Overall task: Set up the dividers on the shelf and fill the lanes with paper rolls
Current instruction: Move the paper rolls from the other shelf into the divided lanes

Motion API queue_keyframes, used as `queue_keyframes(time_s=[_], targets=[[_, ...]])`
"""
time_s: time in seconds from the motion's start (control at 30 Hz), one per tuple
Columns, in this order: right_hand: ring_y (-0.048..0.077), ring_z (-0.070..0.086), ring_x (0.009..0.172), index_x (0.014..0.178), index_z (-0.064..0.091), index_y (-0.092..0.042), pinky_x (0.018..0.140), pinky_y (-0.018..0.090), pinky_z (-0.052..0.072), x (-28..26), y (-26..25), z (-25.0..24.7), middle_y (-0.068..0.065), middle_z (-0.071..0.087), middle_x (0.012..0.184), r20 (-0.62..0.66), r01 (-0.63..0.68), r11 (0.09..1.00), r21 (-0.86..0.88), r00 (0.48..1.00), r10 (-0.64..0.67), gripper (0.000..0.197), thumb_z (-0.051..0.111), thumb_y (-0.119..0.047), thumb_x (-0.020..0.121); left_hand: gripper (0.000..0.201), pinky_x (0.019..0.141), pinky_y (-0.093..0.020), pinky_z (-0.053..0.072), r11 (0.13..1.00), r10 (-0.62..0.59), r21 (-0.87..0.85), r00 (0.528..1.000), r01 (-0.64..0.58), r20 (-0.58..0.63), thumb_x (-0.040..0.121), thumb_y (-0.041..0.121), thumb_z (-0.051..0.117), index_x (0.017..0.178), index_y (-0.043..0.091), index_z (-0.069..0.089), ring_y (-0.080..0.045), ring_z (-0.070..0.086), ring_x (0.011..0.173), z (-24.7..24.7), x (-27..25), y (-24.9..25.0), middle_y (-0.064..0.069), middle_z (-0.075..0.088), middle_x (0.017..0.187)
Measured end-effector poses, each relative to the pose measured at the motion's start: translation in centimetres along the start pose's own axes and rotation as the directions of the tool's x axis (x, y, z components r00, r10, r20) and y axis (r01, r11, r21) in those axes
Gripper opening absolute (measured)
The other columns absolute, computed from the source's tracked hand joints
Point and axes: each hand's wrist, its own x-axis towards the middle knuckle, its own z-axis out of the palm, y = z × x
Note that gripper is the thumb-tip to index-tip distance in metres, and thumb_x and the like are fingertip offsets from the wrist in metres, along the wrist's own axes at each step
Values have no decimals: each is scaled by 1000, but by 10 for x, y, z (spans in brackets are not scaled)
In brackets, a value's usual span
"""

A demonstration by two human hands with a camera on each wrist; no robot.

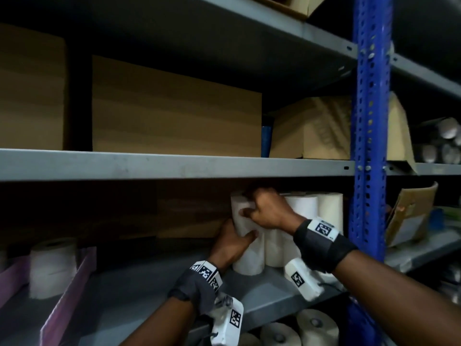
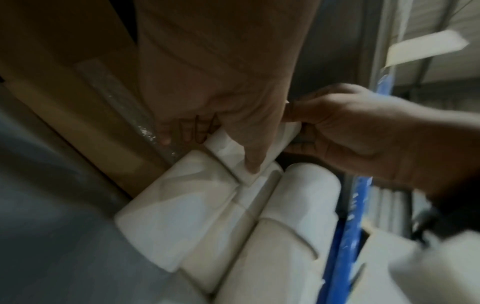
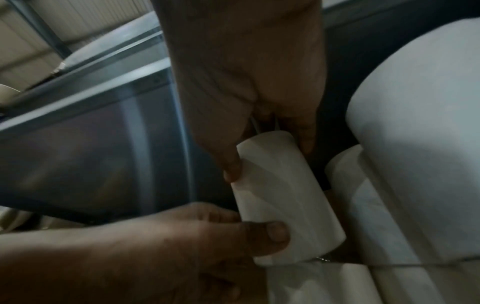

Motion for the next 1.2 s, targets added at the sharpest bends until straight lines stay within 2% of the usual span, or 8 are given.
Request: queue_keyframes(time_s=[0.23,0.33,0.5,0.63,0.77,0.83,0.97,1.2], targets=[[13,45,122,127,62,-19,101,32,43,-64,-28,-16,-6,50,131,-143,141,983,114,982,-124,52,67,-47,84,69,83,-32,60,993,111,47,990,-107,-84,62,67,79,118,31,61,-3,68,100,-28,-68,14,9,71,113],[3,48,120,125,65,-18,101,27,45,-92,-50,-32,-14,51,130,-159,167,950,264,979,-128,51,73,-42,81,71,86,-35,59,985,167,-15,977,-170,-133,66,58,81,129,40,56,-1,65,106,-43,-112,17,16,67,120],[-4,53,118,115,72,-19,100,18,45,-147,-96,-48,-19,56,125,-146,230,855,465,972,-182,44,81,-36,76,78,85,-20,56,963,221,-133,968,-236,-117,69,54,84,134,60,42,8,60,113,-74,-193,17,31,60,128],[-1,53,121,115,72,-22,100,25,47,-196,-145,-47,-22,54,126,-71,233,829,508,971,-230,47,76,-45,74,87,87,-11,51,973,199,-74,961,-217,-193,65,53,86,138,61,39,11,58,117,-92,-266,0,34,57,131],[-4,49,123,121,68,-27,101,31,49,-247,-196,-31,-28,49,130,52,158,816,556,973,-224,54,73,-52,74,88,92,-36,57,986,121,-91,970,-143,-211,66,50,88,142,46,46,-5,62,120,-118,-349,-18,19,62,133],[-6,48,125,122,68,-30,104,31,47,-271,-220,-22,-30,47,131,97,115,804,583,973,-210,58,71,-58,71,84,89,-41,58,992,98,-58,970,-113,-220,67,50,87,141,42,48,-8,65,115,-135,-389,-25,16,64,130],[-6,46,128,120,68,-33,106,33,45,-309,-263,-20,-30,46,135,160,65,763,643,963,-217,60,71,-63,69,80,84,-36,59,997,76,-1,961,-79,-266,65,48,87,138,42,52,-6,66,110,-166,-456,-22,17,65,124],[-9,38,132,128,59,-41,107,34,44,-346,-338,-40,-35,38,140,211,159,770,618,910,-357,61,65,-69,74,78,82,-36,59,999,48,23,936,-43,-348,68,50,86,138,39,52,-11,66,111,-223,-542,1,14,66,124]])
